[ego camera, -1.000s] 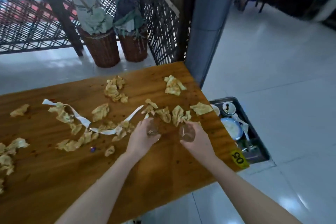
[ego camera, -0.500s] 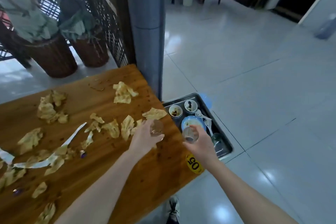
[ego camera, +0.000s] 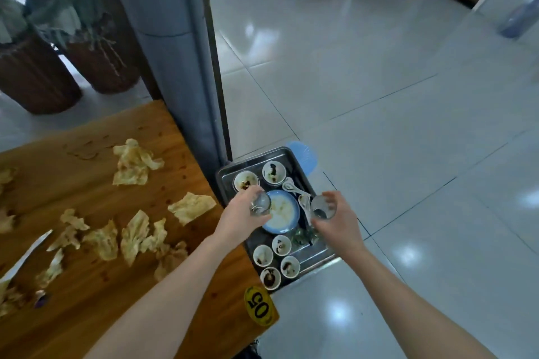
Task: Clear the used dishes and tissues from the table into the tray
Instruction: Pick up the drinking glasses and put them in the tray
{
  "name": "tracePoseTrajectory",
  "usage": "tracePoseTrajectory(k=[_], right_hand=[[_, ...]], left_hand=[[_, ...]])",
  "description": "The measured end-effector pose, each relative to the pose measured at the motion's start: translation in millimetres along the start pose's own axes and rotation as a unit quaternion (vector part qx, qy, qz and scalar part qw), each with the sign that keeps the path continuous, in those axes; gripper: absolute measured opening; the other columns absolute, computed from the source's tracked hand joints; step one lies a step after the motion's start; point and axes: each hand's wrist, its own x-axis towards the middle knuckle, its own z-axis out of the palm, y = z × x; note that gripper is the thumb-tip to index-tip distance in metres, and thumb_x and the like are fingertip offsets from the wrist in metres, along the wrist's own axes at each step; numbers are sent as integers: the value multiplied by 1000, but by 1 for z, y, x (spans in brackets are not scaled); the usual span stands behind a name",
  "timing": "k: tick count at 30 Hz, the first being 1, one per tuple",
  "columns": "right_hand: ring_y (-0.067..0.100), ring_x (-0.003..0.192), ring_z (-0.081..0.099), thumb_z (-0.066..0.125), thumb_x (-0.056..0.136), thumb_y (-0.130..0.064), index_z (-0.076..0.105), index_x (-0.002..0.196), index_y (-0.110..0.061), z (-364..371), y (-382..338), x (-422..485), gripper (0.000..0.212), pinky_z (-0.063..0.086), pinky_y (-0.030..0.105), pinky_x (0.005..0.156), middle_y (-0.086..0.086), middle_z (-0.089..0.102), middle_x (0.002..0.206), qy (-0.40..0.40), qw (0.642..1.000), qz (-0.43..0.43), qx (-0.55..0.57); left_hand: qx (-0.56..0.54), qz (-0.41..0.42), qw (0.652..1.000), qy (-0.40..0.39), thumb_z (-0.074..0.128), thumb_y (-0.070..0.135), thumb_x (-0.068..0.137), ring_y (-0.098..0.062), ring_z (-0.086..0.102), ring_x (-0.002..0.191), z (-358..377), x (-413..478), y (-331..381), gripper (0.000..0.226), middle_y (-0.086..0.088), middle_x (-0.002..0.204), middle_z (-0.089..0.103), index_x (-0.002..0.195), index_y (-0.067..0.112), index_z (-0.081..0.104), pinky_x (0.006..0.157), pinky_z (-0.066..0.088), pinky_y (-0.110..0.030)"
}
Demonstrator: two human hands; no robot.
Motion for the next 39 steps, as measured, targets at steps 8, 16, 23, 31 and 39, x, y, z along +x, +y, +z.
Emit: tracePoseTrajectory(k=[8, 16, 23, 31, 39], right_hand=[[8, 93, 55, 80, 65, -13, 50, 110, -25, -33, 56, 33, 56, 38, 16, 73, -12, 57, 100, -44, 999, 0, -26], [5, 82, 52, 77, 72, -23, 48, 94, -42, -29, 128, 46, 41, 38, 21, 65, -27, 50, 82, -116, 986, -66, -96], [16, 84, 56, 76, 74, -14, 51, 99, -24, 6, 208, 60, 37, 46, 28, 68, -11, 57, 90, -208, 970, -85, -91], [11, 98, 49, 74, 74, -7, 53, 99, -25, 56, 282, 69, 37, 33, 10, 77, -5, 54, 101, -260, 956, -64, -116], [14, 96, 49, 72, 71, -4, 53, 107, -21, 77, 306, 77, 44, 44, 23, 79, -9, 46, 101, -274, 952, -55, -123]], left_hand=[[-13, -47, 999, -15, 77, 26, 77, -18, 55, 105, 72, 13, 26, 55, 5, 118, 58, 124, 28, 48, 88, 49, -38], [-32, -181, 982, 36, 75, 31, 77, -10, 55, 84, 174, 0, 33, 51, 14, 105, 60, 118, 37, 46, 69, 46, -31], [-84, -246, 964, 63, 77, 12, 74, -9, 49, 96, 265, 3, -1, 53, 6, 113, 41, 120, 28, 54, 79, 31, -9], [-56, -268, 959, 80, 81, 17, 72, -12, 51, 96, 330, 15, -44, 60, 9, 103, 41, 125, 29, 55, 83, 47, -25], [21, -262, 959, 110, 80, 21, 71, -17, 49, 102, 363, 16, -65, 58, 3, 106, 52, 123, 24, 54, 84, 27, -20]])
